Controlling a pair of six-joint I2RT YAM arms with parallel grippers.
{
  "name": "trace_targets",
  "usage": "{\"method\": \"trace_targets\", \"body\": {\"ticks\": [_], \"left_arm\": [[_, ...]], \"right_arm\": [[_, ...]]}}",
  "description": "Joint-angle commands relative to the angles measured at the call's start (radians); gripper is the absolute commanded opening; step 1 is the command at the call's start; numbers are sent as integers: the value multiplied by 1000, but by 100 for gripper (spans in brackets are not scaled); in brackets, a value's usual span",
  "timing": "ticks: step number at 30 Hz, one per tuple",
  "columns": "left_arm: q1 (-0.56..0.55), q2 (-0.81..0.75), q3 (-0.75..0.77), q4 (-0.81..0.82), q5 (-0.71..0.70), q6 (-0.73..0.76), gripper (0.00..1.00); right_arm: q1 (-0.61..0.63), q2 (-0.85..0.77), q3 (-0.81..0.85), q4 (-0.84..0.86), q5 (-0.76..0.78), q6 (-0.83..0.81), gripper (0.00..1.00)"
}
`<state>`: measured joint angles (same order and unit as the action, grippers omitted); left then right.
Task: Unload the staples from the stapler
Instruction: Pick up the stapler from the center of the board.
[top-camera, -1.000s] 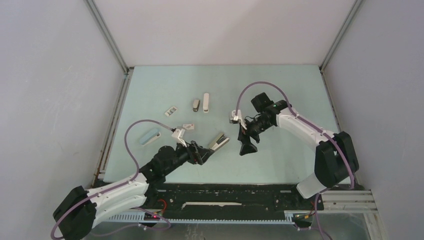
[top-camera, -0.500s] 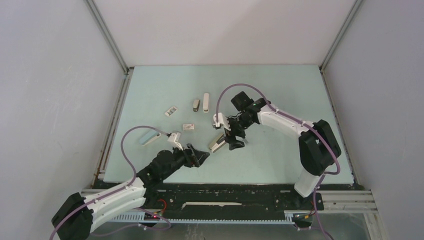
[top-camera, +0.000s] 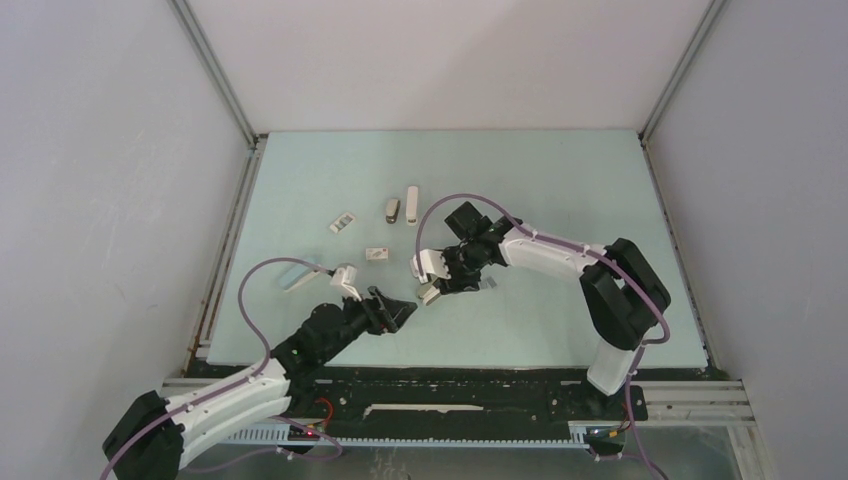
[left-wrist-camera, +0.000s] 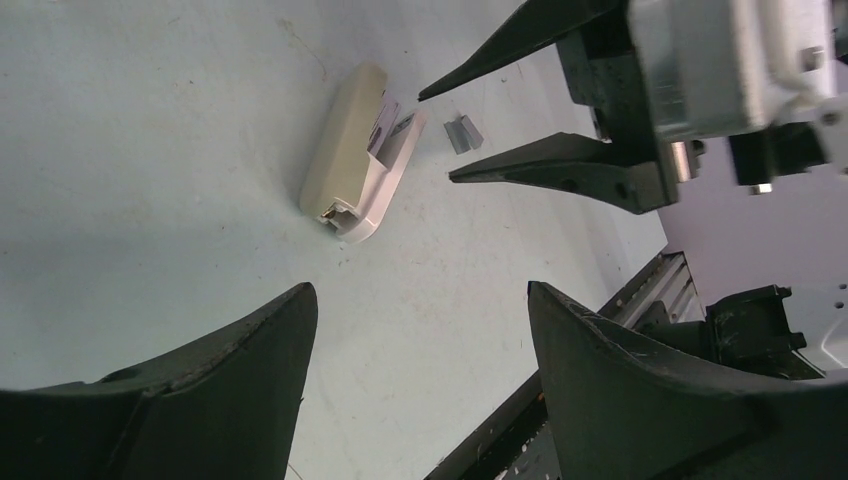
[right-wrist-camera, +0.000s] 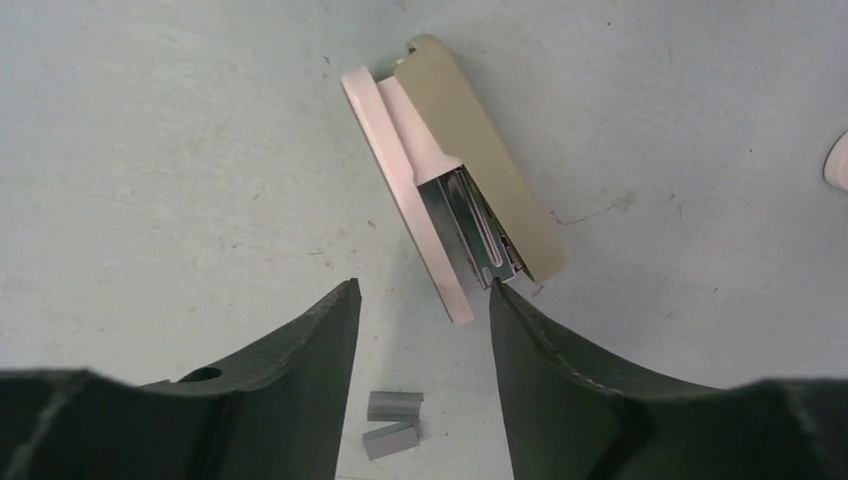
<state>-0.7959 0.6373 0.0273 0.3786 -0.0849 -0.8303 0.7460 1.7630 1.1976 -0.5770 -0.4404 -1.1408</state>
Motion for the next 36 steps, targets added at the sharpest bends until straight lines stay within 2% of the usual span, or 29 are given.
{"method": "trace_targets", "body": {"ticks": [1,7,17,23,32,36], "left_arm": [[6,-28,-21,29,-28,-24,82],[6,-46,-52,25,-30,-33,82],[6,-71,-89,76,-29,-84,82],[6,-60,-122,152,-37,-146,84],[6,-10,-124,216,-52,-160,89],[6,47,-137,310,-35,-161,89]], "right_arm": [[11,21,-10,64,64,-32,58],[22,49,-25,89,104,-51,50],[39,29,-103,158,129,-81,30],[40,-23,-154,207,132,-68,14],[41,-184,-253,247,77,-36,8],[42,-234,-263,241,46,30,7]]}}
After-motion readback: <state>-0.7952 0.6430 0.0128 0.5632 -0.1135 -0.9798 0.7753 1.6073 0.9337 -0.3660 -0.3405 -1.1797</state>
